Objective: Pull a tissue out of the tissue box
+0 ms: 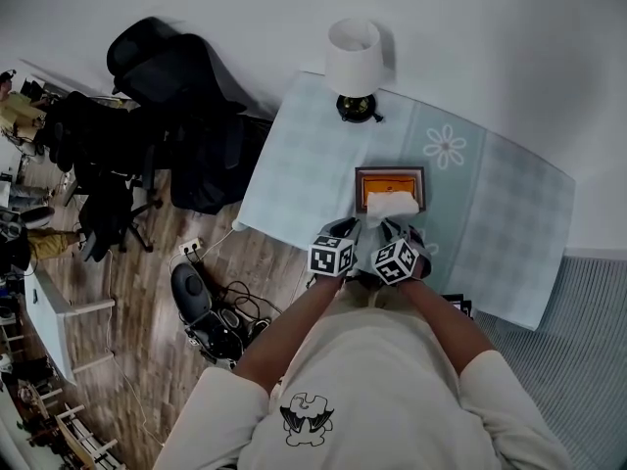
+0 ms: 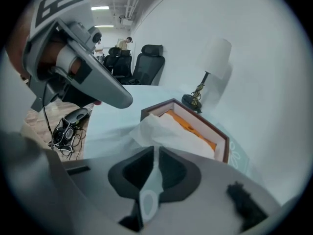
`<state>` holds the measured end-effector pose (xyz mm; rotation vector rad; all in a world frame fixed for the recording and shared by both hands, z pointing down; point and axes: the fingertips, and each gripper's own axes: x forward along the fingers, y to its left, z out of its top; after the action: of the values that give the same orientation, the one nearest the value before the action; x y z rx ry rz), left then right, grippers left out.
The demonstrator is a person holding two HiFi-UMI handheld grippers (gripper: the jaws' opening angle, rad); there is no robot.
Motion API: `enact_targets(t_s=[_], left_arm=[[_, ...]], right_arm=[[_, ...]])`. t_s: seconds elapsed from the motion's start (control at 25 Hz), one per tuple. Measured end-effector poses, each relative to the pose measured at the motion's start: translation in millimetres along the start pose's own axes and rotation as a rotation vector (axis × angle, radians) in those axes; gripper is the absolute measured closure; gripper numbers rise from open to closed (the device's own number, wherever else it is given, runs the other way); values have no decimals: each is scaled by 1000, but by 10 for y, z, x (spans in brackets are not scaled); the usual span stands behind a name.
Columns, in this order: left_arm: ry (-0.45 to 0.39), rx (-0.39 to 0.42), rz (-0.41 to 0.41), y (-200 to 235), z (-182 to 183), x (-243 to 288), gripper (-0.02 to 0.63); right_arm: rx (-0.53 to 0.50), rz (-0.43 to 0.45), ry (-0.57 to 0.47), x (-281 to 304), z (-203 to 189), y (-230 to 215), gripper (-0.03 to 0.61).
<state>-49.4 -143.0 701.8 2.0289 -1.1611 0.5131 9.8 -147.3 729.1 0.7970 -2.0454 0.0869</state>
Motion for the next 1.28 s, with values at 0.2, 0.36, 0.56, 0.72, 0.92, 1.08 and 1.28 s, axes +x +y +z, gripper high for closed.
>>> enact_targets(t_s=[0.2,0.36,0.56,0.72,0.92,1.08,1.28], left_arm=[[-4,-4,-4,5,10,23,569],[2,-10,-10,-16,-15,52,575],[30,-7,-31,-77,-96,134,549],[39,-16,-30,-85,-117,151,549],[39,-24,-26,-44,-108,143,549],[42,-36,-20,-14,-112,146,549],[55,-54,-38,-45,-132,164,549]], right_arm=[[-2,-2,-29,-110,26,-33,554],[-2,4,-27,-181,0,-79,565],[9,71,-17,-122,-63,8,434],[-36,72,-13,-106,-80,88,394],[-123,4,-33,-62,-1,110,373],[-198,-75,-39,-64,57,64,373],[-234,-132,-36,-100,68,-49,371]])
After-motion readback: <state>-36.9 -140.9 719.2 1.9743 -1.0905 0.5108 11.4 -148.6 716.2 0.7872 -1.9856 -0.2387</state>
